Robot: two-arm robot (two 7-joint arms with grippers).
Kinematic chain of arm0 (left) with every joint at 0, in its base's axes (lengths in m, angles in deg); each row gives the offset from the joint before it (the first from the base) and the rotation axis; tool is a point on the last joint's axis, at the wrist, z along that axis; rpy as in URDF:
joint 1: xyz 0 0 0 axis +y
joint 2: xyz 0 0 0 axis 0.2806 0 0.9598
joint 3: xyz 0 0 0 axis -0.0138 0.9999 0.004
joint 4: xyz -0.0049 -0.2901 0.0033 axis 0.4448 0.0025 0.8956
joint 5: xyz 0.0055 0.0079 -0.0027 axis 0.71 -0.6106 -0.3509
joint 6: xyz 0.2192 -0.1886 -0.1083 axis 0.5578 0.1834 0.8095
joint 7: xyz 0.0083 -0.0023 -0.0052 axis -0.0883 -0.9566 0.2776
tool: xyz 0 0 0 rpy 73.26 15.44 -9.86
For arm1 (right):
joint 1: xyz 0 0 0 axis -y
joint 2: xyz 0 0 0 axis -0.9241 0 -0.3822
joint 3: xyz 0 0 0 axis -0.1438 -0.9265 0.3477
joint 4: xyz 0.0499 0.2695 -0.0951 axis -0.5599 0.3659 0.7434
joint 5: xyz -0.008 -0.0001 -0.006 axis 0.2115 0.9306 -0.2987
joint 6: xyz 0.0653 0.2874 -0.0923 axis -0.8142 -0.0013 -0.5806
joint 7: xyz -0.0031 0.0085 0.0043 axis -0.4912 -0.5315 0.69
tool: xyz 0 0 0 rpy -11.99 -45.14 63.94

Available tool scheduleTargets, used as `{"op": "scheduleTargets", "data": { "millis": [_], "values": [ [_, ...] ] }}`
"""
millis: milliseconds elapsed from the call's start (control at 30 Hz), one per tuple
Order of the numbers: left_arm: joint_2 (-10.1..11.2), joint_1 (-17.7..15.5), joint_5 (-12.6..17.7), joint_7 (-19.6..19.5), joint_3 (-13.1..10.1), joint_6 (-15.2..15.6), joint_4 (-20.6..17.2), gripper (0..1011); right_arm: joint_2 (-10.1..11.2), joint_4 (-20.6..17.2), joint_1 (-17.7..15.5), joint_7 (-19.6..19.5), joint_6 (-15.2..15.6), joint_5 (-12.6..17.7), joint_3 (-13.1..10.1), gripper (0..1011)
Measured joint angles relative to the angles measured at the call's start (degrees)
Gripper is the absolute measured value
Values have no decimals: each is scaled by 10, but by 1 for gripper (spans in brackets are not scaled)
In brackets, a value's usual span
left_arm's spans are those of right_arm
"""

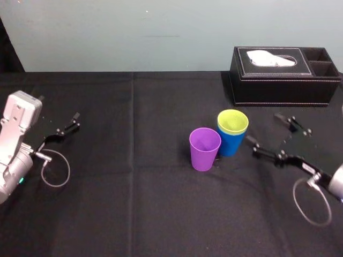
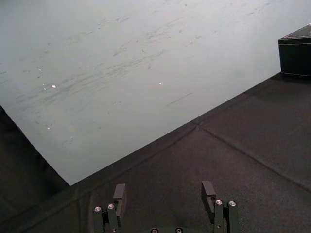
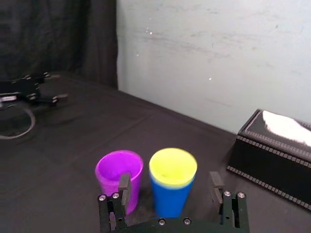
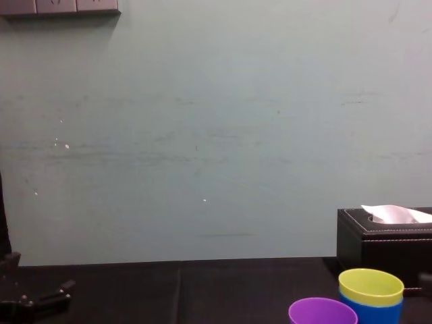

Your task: Stack the three plastic cups sequentially using one hand.

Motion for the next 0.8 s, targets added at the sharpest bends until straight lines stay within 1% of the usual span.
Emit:
{"op": "scheduleTargets", "data": {
  "millis": [100,167,200,267,300,333,500,700,733,800],
  "values": [
    [0,0,0,0,0,0,0,1011,17,-16,-43,11,-13,16,-13,1003],
    [0,0,0,0,0,0,0,1011,23,-21,-60,14,-20,18,-15,1003],
    [0,0,0,0,0,0,0,1011,27,-25,-75,15,-25,20,-16,1003],
    [0,0,0,0,0,0,0,1012,30,-28,-92,17,-31,21,-15,1003],
    [0,0,0,0,0,0,0,1011,30,-28,-92,17,-31,21,-15,1003],
    [0,0,0,0,0,0,0,1011,29,-29,-99,16,-32,21,-13,1003],
    [0,0,0,0,0,0,0,1011,22,-31,-113,5,-35,17,0,1003],
    [0,0,0,0,0,0,0,1011,-1,-37,-119,-27,-38,-17,25,1003],
    [0,0,0,0,0,0,0,1011,-9,-38,-119,-36,-37,-26,31,1003],
    [0,0,0,0,0,0,0,1011,-16,-39,-119,-45,-35,-34,35,1003]
  ]
}}
